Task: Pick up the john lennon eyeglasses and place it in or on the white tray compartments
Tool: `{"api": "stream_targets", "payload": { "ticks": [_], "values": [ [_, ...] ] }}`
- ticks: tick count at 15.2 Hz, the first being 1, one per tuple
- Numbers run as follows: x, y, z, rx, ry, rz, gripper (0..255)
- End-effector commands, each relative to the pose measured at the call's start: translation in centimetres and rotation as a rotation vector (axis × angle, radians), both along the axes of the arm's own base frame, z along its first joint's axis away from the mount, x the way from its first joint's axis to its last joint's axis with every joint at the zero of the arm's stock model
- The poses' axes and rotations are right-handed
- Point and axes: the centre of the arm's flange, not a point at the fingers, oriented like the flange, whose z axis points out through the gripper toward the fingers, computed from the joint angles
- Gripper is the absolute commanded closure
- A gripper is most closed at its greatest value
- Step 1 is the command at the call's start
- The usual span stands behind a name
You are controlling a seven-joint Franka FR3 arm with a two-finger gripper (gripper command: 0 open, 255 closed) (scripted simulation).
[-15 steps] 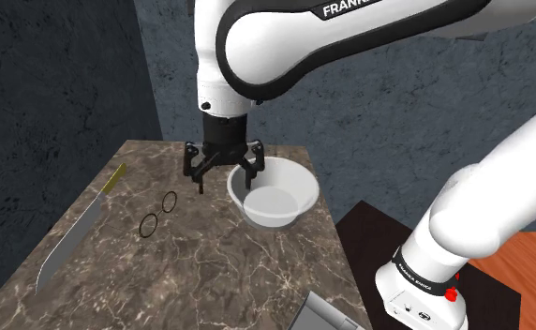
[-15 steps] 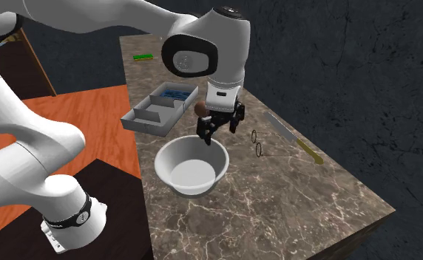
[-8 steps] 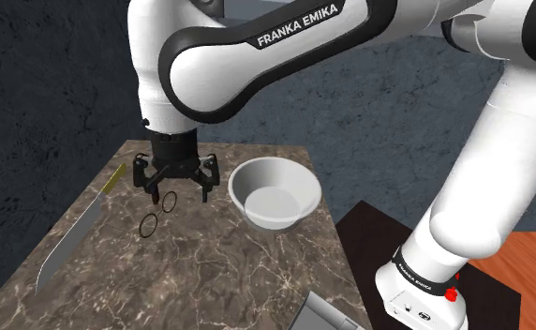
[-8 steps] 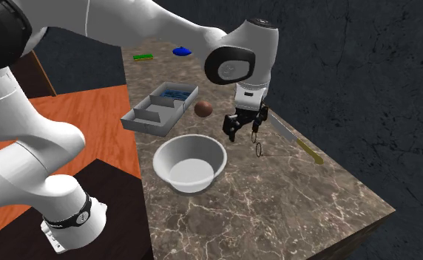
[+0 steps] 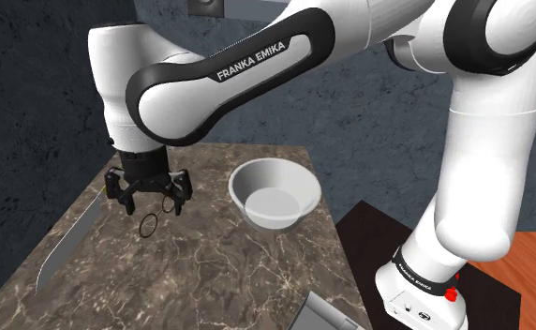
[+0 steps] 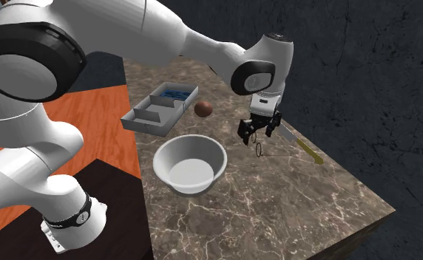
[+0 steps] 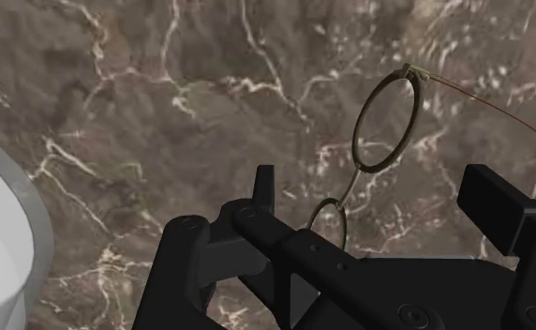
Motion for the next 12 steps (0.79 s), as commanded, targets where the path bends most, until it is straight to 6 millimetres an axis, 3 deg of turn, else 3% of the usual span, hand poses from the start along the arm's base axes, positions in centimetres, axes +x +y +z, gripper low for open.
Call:
{"api": "stream_targets", "payload": {
  "ticks": [1,4,11,12],
  "values": [
    [0.0,0.1,-1.0,0.0,-0.001,-0.001,0],
    [0.0,0.2,-2.4,0.0,-0.001,-0.001,0],
    [0.0,0.2,-2.4,0.0,-0.001,-0.001,0],
    [0.0,0.2,-2.4,0.0,-0.001,-0.001,255]
  ]
}}
